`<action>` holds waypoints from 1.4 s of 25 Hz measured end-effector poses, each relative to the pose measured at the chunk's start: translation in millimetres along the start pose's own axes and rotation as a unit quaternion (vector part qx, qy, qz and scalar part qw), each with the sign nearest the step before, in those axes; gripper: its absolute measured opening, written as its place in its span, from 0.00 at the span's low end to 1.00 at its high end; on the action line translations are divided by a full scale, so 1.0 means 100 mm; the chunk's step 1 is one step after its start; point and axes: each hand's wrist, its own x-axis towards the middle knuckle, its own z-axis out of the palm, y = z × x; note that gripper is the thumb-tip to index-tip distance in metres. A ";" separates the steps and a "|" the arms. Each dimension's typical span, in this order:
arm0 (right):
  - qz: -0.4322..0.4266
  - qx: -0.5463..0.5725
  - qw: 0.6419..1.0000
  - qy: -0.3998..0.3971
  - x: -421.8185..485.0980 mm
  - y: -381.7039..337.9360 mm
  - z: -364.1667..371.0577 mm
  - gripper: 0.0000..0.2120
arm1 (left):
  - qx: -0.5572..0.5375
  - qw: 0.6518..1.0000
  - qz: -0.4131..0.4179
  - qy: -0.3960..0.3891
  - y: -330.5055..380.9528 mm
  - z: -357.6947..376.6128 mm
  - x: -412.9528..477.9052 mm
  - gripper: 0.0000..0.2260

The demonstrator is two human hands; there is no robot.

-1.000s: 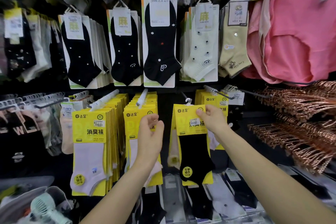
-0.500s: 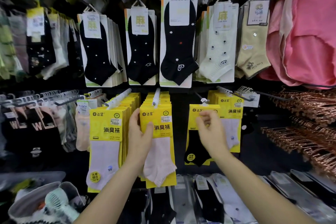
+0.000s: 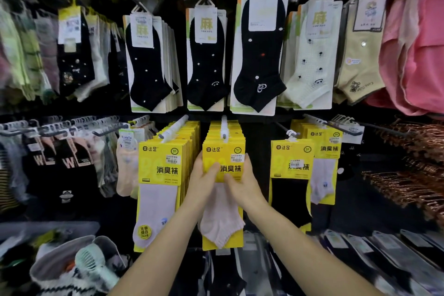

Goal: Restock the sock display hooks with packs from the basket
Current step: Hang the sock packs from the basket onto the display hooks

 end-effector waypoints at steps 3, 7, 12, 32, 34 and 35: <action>-0.003 0.007 1.000 0.026 0.05 0.00 0.03 0.27 | -0.011 1.000 0.001 0.005 0.04 -0.02 0.03 0.12; 0.012 0.019 0.999 0.047 0.21 -0.04 0.06 0.31 | 0.032 0.999 0.014 0.023 0.12 0.02 0.18 0.20; 0.027 -0.013 0.998 0.050 0.31 0.00 0.06 0.31 | 0.037 0.999 0.003 0.018 0.04 0.04 0.29 0.19; 0.101 -0.102 0.980 -0.136 -0.98 0.79 -0.40 0.34 | 0.131 0.991 -0.036 0.006 -0.36 -0.05 -1.19 0.27; 0.143 -0.149 0.965 -0.161 -1.36 1.18 -0.58 0.33 | 0.124 0.988 -0.091 -0.031 -0.65 0.00 -1.65 0.26; 0.163 -0.165 0.957 -0.175 -1.54 1.35 -0.68 0.32 | 0.124 0.983 -0.128 -0.050 -0.80 0.04 -1.85 0.25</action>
